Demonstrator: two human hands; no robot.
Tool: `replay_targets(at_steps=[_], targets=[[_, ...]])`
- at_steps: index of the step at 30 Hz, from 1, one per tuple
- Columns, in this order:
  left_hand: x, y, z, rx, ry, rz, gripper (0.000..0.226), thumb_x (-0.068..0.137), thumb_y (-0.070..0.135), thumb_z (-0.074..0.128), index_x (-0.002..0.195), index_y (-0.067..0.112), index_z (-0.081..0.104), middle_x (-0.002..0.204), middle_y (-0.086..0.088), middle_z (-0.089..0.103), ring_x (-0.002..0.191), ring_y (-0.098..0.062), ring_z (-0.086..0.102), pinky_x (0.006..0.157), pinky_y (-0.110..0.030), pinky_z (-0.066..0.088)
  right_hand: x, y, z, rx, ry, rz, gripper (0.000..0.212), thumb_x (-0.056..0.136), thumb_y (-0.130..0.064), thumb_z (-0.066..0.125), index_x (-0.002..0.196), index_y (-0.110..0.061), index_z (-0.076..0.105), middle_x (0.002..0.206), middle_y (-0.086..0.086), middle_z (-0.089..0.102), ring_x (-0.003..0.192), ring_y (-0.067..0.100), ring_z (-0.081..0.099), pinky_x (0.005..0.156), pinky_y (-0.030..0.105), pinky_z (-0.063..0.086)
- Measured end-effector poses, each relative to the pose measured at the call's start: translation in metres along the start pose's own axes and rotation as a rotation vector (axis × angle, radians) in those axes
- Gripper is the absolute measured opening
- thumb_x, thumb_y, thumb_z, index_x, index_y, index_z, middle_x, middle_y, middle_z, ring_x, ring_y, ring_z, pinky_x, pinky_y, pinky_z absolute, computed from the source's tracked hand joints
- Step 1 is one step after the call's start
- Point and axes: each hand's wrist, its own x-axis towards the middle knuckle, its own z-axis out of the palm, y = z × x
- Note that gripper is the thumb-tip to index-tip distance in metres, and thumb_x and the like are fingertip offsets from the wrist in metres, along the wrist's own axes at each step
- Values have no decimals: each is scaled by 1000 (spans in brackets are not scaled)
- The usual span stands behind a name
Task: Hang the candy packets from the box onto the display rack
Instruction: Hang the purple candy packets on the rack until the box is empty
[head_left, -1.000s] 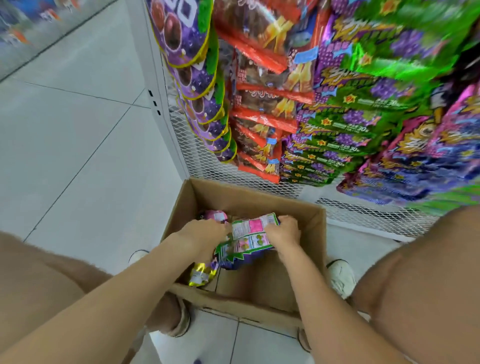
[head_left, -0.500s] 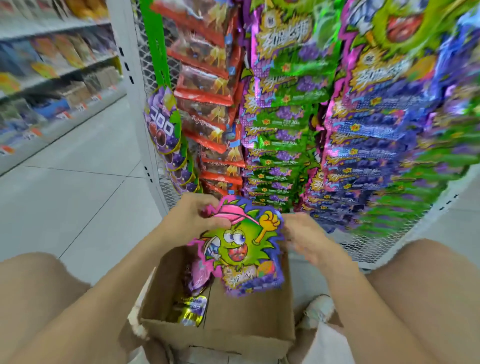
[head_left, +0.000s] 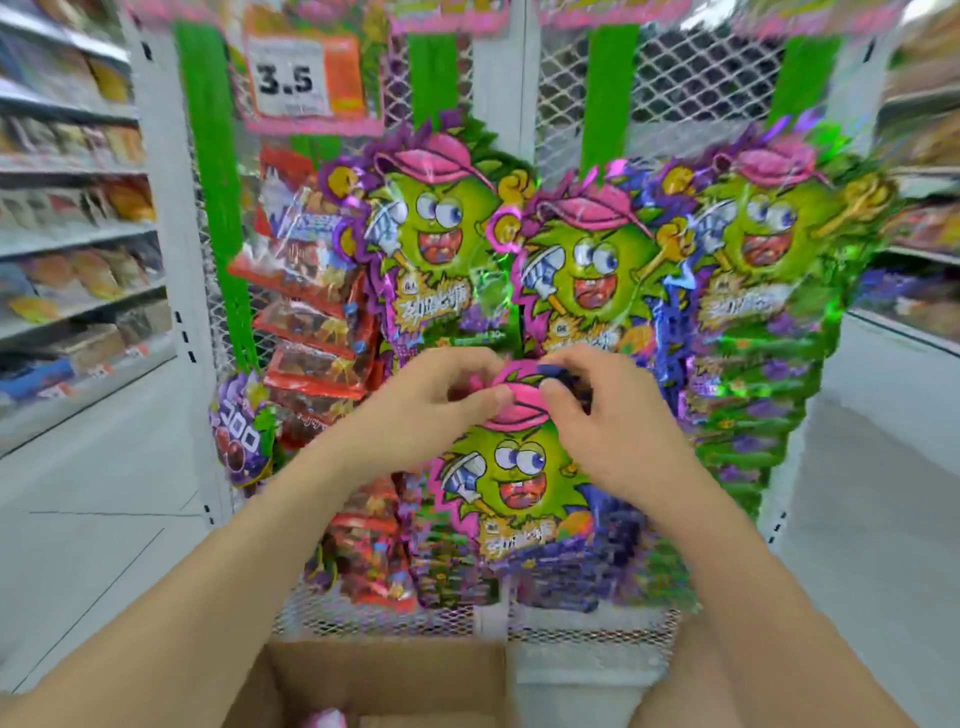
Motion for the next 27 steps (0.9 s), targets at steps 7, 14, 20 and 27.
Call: replay_targets(at_steps=[7, 14, 20, 27], targets=[[101, 84, -12, 14, 363, 147, 13, 102, 25, 67, 93, 21, 74, 68, 15, 56, 63, -4, 49, 65, -29, 41, 81, -8, -73, 221, 366, -67, 18, 94, -10, 68, 109, -20, 74, 83, -17, 69, 67, -9, 60, 64, 8, 42], [174, 131, -30, -3, 489, 28, 49, 97, 18, 68, 144, 11, 57, 127, 0, 64, 116, -17, 63, 102, -35, 54, 161, -1, -109, 112, 536, -76, 18, 90, -25, 66, 107, -30, 69, 94, -13, 74, 75, 0, 66, 80, 37, 58], [194, 146, -45, -247, 454, -140, 16, 96, 26, 72, 106, 19, 62, 101, 4, 59, 97, -16, 55, 77, -24, 38, 199, -8, -121, 59, 589, -84, 17, 93, -32, 64, 106, -39, 56, 106, -12, 73, 98, 9, 68, 101, 50, 48], [201, 153, -52, -337, 456, -268, 82, 75, 59, 84, 139, 14, 58, 131, -3, 64, 112, -25, 64, 98, -37, 53, 209, -8, -122, 60, 566, -63, 17, 96, -27, 63, 110, -33, 57, 103, -10, 70, 96, 9, 66, 100, 45, 48]])
